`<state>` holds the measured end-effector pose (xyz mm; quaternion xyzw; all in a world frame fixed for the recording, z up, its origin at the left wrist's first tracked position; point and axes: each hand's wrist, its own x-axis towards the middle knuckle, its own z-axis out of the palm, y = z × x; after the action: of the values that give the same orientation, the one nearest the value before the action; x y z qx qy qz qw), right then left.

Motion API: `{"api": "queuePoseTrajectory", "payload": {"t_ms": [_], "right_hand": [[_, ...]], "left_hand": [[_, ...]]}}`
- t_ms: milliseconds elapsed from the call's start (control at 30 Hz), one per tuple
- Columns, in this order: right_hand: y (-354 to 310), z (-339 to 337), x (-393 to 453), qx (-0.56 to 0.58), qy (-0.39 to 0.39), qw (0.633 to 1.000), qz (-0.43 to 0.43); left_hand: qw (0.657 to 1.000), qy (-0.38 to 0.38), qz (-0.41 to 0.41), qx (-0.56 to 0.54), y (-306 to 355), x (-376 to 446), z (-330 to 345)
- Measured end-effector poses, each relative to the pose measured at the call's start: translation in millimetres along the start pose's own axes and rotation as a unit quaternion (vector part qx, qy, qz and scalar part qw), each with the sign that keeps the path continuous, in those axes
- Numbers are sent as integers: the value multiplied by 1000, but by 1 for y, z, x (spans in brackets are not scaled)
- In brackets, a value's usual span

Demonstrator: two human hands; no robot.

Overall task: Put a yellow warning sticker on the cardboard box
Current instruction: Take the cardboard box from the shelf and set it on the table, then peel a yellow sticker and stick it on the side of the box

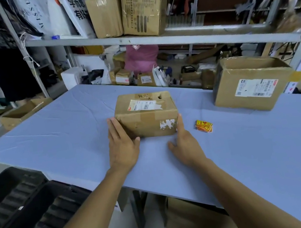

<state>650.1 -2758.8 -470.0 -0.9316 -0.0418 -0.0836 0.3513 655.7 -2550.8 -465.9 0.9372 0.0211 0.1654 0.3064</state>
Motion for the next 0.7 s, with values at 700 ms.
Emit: {"api": "queuePoseTrajectory", "payload": {"t_ms": [700], "right_hand": [[116, -96, 5, -41, 97, 991, 83]], "left_hand": [[961, -219, 167, -19, 147, 6, 112]]}}
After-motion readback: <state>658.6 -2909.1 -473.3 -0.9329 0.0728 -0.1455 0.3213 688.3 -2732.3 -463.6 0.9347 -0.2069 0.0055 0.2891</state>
